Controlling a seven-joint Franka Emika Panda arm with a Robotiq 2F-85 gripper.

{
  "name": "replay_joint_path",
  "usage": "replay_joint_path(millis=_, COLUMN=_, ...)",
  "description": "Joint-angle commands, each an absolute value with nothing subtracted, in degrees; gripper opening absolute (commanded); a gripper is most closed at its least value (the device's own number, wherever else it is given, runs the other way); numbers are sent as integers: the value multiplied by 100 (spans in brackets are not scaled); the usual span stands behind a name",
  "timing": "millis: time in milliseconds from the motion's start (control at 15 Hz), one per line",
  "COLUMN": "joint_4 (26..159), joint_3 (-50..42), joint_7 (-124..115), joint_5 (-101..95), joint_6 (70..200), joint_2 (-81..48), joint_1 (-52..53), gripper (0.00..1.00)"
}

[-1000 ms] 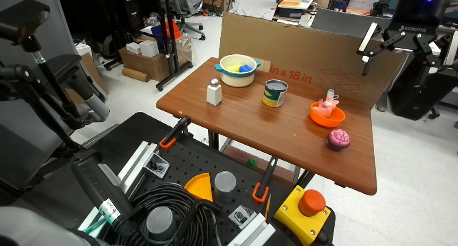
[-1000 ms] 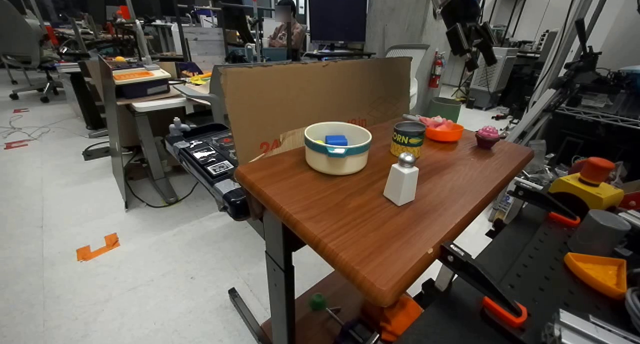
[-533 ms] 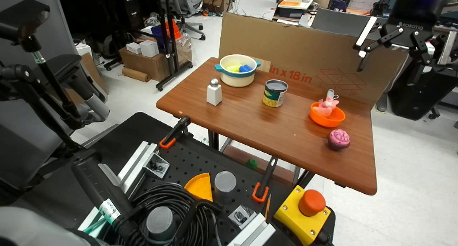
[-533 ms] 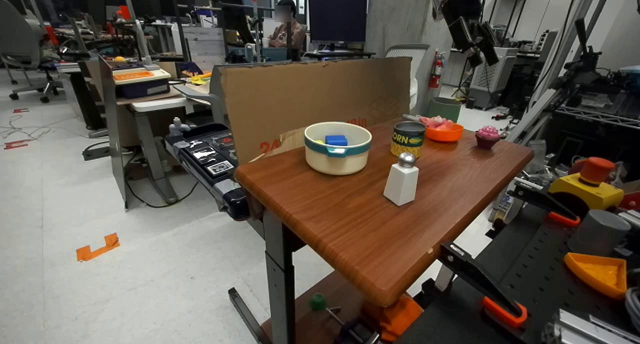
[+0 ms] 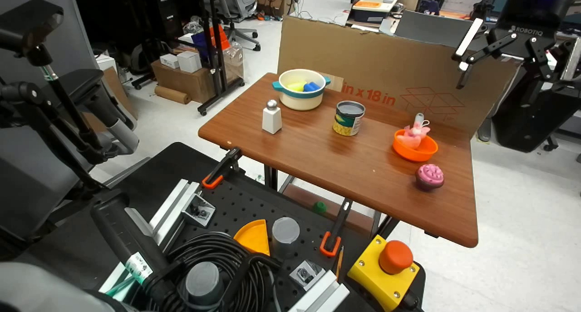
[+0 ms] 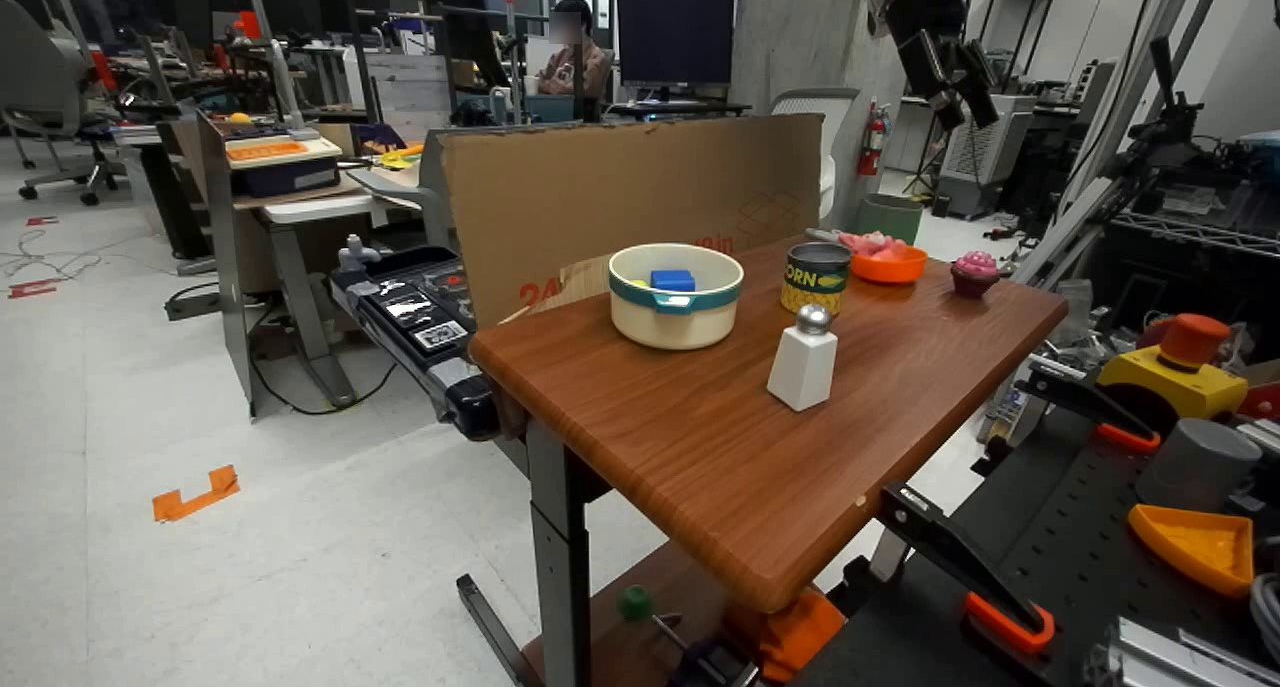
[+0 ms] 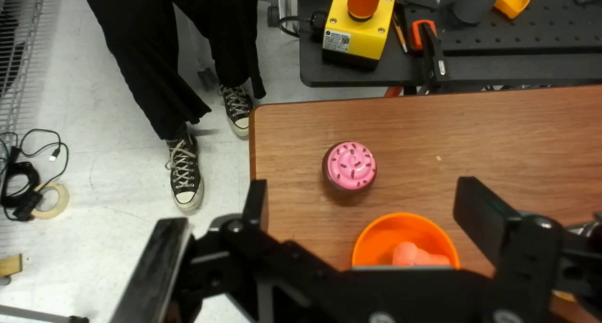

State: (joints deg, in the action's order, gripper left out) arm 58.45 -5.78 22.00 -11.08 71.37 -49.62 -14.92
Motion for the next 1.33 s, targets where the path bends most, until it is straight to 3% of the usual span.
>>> replay_joint_path(millis=0, joint_4=5612, joint_3=-652, joint_7=2055, joint_5=-1199, joint_6=7447, joint_2=-5108, joint_1=-1487, gripper=100)
replay_joint_path(millis=933, joint_4=5905, joint_3=-566, joint_7=2453, joint_5=-1232, joint_6=9281, joint_2=-4909, joint_1=-1544, gripper=100)
replay_joint_path(millis=1267, joint_4=5869, joint_3=-217, joint_7=3452, joint_5=-641, joint_6=9187, joint_2=-4842, joint_1=-1837, gripper=100)
